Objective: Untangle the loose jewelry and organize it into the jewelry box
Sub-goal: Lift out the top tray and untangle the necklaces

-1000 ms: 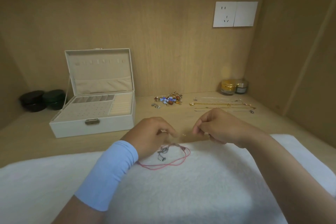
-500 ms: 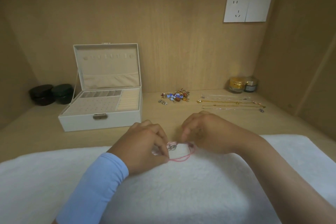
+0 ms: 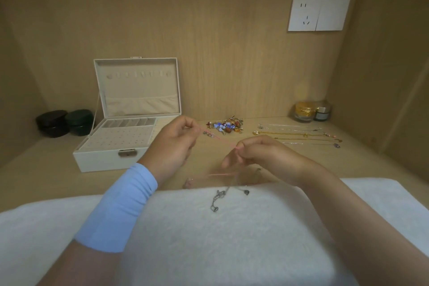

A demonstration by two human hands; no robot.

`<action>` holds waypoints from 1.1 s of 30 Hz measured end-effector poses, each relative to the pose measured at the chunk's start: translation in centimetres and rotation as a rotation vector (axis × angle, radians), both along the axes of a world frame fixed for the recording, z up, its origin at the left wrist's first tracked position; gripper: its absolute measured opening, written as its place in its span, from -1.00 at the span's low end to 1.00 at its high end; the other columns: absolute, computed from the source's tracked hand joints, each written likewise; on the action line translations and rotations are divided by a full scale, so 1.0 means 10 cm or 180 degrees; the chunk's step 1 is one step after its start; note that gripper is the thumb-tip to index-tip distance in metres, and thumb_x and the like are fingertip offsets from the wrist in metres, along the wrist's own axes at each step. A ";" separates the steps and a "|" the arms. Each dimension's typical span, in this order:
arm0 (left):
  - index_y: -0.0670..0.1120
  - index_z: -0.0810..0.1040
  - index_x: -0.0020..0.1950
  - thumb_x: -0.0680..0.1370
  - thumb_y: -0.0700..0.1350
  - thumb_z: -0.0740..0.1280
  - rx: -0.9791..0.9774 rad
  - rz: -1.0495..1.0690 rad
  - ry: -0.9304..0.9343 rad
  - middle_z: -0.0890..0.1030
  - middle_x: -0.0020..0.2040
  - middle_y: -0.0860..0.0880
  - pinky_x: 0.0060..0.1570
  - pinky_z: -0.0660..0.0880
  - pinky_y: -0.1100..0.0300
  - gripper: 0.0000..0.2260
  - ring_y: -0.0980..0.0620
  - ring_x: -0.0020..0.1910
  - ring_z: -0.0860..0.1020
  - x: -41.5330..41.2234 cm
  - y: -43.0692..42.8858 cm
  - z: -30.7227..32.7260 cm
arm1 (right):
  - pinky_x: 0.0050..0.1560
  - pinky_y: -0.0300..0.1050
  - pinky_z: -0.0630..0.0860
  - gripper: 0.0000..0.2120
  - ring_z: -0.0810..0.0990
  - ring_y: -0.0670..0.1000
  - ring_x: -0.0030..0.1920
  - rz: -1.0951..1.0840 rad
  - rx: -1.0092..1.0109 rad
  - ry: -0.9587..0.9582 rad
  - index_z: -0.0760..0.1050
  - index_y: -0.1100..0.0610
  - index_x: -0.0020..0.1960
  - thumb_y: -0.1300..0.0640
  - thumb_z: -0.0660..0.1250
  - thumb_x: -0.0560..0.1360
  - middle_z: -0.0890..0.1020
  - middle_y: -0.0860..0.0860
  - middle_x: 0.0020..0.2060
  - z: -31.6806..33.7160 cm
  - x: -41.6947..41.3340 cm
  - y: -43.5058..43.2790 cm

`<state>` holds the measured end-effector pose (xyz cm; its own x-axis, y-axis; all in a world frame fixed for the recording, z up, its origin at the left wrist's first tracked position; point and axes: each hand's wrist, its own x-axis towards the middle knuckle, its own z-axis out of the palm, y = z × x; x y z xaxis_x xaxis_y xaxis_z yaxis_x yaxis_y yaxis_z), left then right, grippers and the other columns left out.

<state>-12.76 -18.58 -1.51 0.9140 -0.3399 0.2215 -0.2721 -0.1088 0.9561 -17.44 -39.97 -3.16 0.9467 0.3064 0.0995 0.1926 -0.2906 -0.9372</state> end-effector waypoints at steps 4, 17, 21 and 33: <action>-0.07 0.45 -0.17 0.61 -0.18 0.23 0.0335 0.0402 -0.0284 0.30 -0.53 0.10 -0.53 0.17 0.27 -0.84 0.10 -0.55 0.21 0.07 0.18 -0.04 | 0.00 -0.01 0.52 -0.82 0.64 0.19 -0.12 -0.0122 0.0441 0.0242 0.46 0.20 -0.24 0.13 0.20 0.46 0.61 0.18 -0.34 0.00 0.08 -0.08; -0.01 0.49 -0.17 0.60 -0.07 0.17 0.2362 0.0728 -0.0499 0.59 -0.16 -0.02 -0.18 0.40 0.15 -0.81 0.02 -0.14 0.51 -0.14 0.65 -0.05 | -0.22 -0.22 0.51 -0.83 0.55 0.10 -0.35 -0.0732 0.0180 0.0161 0.64 0.22 -0.12 0.26 0.30 0.58 0.49 0.14 -0.38 -0.03 0.14 0.04; -0.02 0.46 -0.27 0.59 -0.10 0.16 0.2786 0.0291 -0.0209 0.55 -0.29 0.00 -0.21 0.41 0.15 -0.76 0.01 -0.28 0.49 -0.17 0.64 0.00 | -0.19 -0.22 0.54 -0.84 0.55 0.03 -0.34 -0.0570 -0.0023 0.0032 0.63 0.25 -0.08 0.24 0.30 0.60 0.54 0.07 -0.39 0.03 0.15 0.12; 0.13 0.67 0.05 0.51 0.03 0.40 0.2790 -0.0619 -0.0870 0.59 -0.05 0.17 0.11 0.50 0.17 -0.85 0.14 -0.04 0.57 0.06 -0.10 -0.28 | -0.05 -0.22 0.56 -0.84 0.61 -0.18 -0.21 -0.0533 -0.1280 0.0147 0.73 0.09 -0.11 0.13 0.37 0.55 0.73 -0.02 -0.20 0.00 0.07 -0.02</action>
<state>-12.14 -19.54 -4.34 0.7777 -0.6285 0.0128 -0.5644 -0.6890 0.4546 -16.76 -40.16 -3.14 0.9872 0.1542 -0.0399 0.0725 -0.6578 -0.7497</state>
